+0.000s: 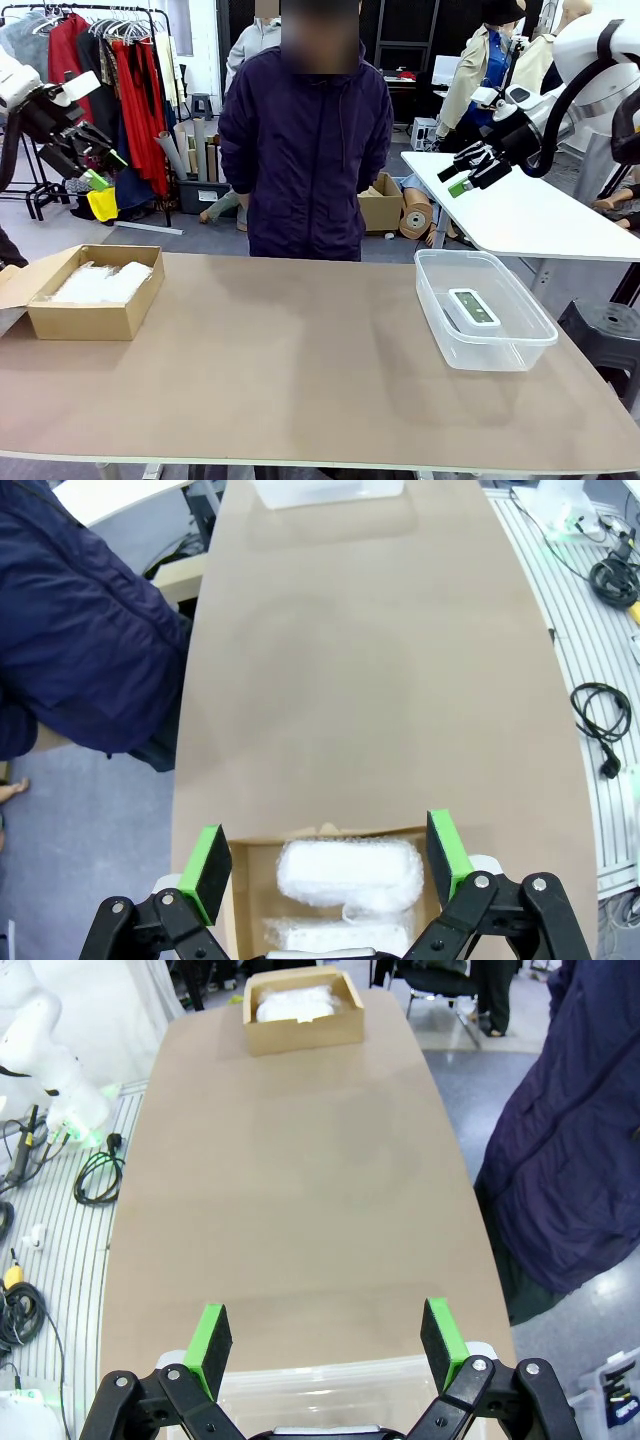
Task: Separate and place wrapped and unwrapped clocks.
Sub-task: If the picked Digital clock is wrapped, place it in the Package Box ; if not, place it in the Organizing box.
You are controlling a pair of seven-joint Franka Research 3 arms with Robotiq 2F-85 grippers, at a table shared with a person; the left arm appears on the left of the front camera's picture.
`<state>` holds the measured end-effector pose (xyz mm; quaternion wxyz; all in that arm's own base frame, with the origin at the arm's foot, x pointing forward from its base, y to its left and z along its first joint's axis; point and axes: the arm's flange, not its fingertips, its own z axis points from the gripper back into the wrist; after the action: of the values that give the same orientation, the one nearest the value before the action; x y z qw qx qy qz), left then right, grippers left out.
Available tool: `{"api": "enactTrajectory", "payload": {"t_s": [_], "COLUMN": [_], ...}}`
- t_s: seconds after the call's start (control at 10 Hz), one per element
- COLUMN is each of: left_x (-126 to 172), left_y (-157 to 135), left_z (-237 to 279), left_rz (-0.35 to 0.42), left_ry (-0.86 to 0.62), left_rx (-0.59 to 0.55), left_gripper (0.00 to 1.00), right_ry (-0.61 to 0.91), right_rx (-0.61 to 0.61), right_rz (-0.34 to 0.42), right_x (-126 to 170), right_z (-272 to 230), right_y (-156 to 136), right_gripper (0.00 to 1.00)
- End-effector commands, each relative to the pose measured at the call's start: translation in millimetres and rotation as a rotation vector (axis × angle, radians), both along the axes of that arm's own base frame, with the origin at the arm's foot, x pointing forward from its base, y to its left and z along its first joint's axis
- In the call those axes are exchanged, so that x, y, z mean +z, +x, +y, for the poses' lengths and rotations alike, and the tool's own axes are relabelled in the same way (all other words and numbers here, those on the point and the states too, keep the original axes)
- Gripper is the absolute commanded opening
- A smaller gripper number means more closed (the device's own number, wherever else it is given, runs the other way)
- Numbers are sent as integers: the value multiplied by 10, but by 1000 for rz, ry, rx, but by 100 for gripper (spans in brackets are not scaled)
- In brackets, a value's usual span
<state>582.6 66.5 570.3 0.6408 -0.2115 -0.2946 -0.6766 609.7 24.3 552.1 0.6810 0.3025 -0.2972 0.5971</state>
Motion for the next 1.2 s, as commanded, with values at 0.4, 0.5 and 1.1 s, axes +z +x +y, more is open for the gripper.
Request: {"api": "enactTrajectory", "payload": {"t_s": [0.4,0.5,1.1], "left_x": [41,41,55], "left_y": [20,14,24], "left_z": [23,9,23], "left_rz": [-21,-25,-23], "left_ry": [-26,-27,-35], "left_rx": [24,31,38], "left_gripper": [100,100,100], "right_ry": [-1,-1,-1], "right_rx": [4,4,4], "right_rz": [-4,-4,-4], "right_x": [15,15,15], "right_z": [11,11,11], "right_y": [-24,-24,-24], "right_gripper": [100,100,100]}}
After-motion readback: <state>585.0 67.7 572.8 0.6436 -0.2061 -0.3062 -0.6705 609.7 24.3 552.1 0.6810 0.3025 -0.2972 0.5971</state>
